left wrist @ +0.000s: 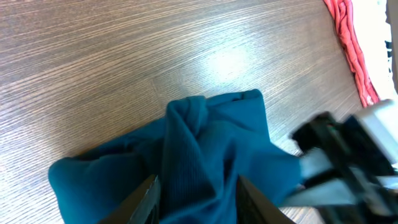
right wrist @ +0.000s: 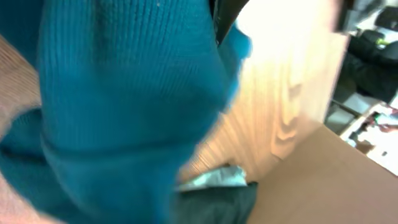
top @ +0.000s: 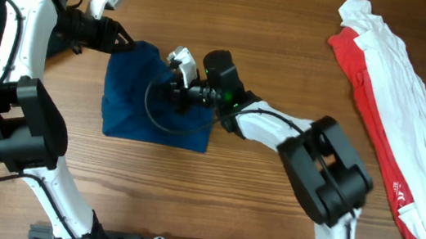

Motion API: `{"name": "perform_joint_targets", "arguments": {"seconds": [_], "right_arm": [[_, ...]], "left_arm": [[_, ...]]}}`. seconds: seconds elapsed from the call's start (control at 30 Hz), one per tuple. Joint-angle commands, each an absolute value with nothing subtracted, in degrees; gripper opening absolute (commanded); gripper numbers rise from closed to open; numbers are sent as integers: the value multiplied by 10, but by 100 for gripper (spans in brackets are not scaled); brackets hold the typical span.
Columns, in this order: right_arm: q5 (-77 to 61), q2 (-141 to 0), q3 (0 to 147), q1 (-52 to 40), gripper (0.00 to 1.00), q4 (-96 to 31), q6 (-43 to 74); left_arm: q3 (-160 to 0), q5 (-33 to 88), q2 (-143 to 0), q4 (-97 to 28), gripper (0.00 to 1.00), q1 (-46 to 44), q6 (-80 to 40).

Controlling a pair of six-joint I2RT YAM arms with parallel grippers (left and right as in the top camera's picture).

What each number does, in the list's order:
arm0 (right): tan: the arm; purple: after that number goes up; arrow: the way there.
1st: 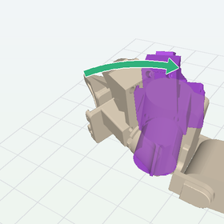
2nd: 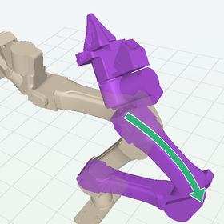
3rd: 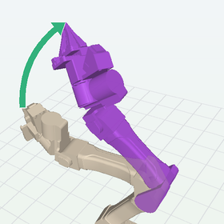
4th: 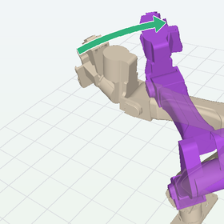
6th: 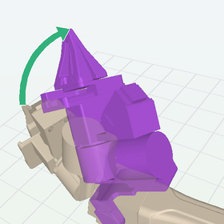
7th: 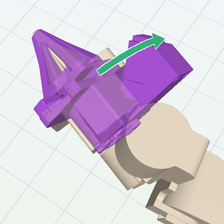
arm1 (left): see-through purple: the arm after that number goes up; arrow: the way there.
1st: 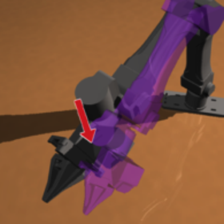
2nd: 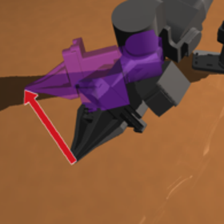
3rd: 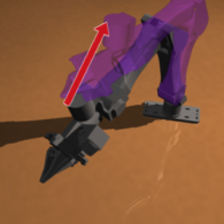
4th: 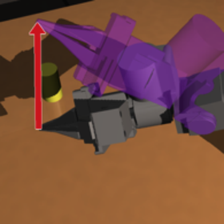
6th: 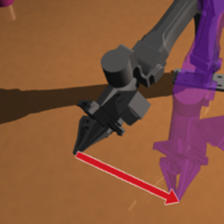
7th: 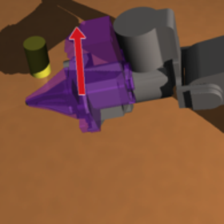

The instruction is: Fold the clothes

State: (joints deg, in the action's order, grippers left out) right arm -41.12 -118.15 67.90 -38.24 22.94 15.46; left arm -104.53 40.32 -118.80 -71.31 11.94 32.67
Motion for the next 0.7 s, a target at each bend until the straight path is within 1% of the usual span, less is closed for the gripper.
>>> {"name": "perform_joint_targets", "arguments": {"seconds": [0.0,0.1,0.2,0.33,0.4,0.5,0.67], "right_arm": [[-424,-1090,684,-390,4,187,234],[-424,-1052,684,-390,4,161,271],[-423,-1016,684,-390,4,125,331],[-423,-995,684,-390,5,49,412],[-404,-995,684,-390,5,-12,413],[-326,-995,684,-390,5,-130,403],[-196,-995,680,-390,7,-238,365]], "left_arm": [[-1049,404,-1171,-711,39,117,323],[-1049,404,-1171,-709,39,115,323],[-1049,404,-1171,-708,39,110,323],[-1049,404,-1171,-707,39,102,323],[-1049,404,-1171,-707,39,98,323],[-1049,404,-1171,-707,39,92,323],[-1049,404,-1171,-707,38,84,323]]}}
